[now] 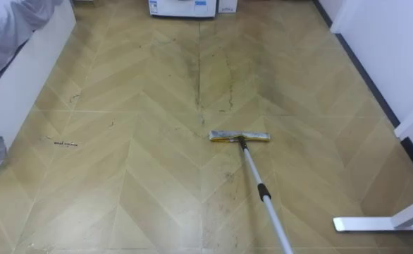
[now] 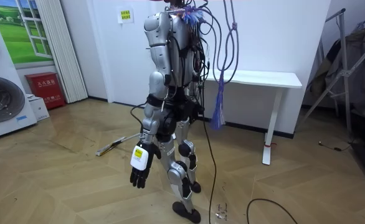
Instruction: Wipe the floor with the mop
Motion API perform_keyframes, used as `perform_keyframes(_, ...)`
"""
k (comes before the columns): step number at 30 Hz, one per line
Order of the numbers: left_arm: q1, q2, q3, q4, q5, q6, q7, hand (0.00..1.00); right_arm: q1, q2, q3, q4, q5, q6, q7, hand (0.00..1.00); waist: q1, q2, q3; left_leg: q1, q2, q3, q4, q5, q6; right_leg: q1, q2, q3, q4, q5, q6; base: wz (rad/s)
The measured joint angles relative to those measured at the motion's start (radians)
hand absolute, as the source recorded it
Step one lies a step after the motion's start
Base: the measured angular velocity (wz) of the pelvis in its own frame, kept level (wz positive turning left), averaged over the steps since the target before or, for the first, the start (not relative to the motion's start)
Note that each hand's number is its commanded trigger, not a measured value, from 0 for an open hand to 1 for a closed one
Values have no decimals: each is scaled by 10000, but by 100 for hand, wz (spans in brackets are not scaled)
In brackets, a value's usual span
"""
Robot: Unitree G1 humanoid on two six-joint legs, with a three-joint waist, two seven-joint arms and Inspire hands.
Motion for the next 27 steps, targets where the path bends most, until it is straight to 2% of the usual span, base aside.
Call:
perform_keyframes(6, 16, -6, -8, 10, -22, 16, -62, 0, -46, 0, 17, 100, 20, -7, -9, 100, 19, 36, -24, 3, 4, 16, 1, 1, 1, -1, 6, 13, -3, 0, 0, 0)
perform_keyframes(19, 13, -8, -6, 5, -12, 16, -180, 0, -61, 1, 10, 139, 44, -7, -50, 100, 20, 19, -13, 3, 2, 2, 1, 1, 1, -1, 1, 10, 2, 0, 0, 0)
perform_keyframes(27, 64, -11, -14, 17, -13, 64, -191, 0, -82, 4, 3, 190, 42, -7, -54, 100, 9, 81, -45, 3, 3, -9, 3, 1, 2, -2, 7, 28, 2, 0, 0, 0)
